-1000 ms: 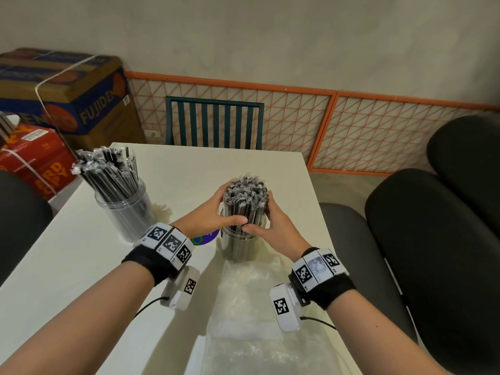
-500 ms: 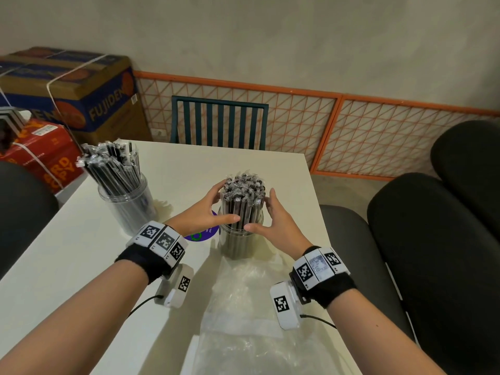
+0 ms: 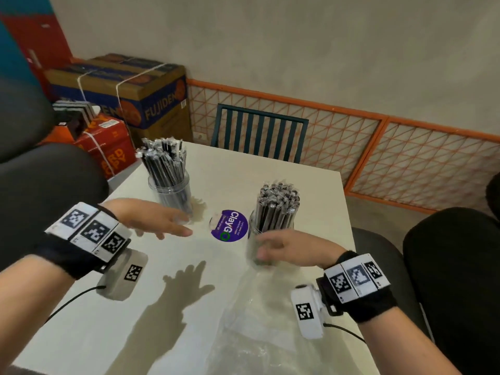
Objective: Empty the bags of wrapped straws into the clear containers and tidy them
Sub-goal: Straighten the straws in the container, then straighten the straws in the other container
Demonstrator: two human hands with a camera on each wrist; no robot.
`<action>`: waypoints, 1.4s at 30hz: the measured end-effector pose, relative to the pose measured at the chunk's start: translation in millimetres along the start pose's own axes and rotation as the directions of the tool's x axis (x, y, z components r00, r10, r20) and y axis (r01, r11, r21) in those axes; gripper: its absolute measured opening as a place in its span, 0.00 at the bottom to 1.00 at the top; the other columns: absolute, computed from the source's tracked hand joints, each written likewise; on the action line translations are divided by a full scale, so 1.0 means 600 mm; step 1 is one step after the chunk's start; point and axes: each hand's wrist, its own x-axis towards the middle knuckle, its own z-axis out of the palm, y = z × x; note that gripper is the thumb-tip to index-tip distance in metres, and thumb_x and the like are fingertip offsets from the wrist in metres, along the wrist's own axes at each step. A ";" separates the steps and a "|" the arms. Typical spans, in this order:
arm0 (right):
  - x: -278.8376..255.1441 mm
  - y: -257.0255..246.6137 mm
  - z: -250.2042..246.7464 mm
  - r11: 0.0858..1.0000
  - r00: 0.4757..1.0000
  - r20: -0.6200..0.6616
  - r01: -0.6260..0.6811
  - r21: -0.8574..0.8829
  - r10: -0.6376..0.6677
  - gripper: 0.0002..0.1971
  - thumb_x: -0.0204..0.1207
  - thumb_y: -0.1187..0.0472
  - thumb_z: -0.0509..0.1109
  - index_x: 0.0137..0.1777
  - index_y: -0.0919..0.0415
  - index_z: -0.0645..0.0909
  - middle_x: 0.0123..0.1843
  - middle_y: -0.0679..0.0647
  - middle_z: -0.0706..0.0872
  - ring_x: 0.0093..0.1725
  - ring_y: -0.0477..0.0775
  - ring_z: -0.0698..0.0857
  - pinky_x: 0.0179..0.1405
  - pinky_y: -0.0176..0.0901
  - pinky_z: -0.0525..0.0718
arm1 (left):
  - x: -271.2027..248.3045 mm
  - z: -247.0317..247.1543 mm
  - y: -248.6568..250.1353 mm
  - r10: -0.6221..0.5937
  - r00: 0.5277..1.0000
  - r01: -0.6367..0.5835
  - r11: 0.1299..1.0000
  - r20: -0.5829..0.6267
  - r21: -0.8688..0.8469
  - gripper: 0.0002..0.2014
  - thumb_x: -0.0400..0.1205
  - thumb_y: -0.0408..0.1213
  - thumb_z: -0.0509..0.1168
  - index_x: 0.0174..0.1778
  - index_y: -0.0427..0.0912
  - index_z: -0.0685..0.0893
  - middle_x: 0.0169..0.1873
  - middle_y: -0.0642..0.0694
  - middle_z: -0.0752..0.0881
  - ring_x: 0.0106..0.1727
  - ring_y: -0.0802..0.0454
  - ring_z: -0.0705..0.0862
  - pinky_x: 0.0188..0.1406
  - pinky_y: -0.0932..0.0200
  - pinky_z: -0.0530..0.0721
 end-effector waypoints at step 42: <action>0.418 -0.242 -0.008 0.943 0.873 -0.477 0.066 0.326 0.104 0.29 0.77 0.65 0.69 0.77 0.55 0.66 0.74 0.54 0.77 0.74 0.54 0.74 0.68 0.42 0.69 | 0.228 -0.202 -0.199 0.582 0.724 -0.689 0.630 -0.370 -0.357 0.37 0.69 0.38 0.77 0.70 0.59 0.66 0.60 0.62 0.77 0.60 0.69 0.76 0.62 0.72 0.73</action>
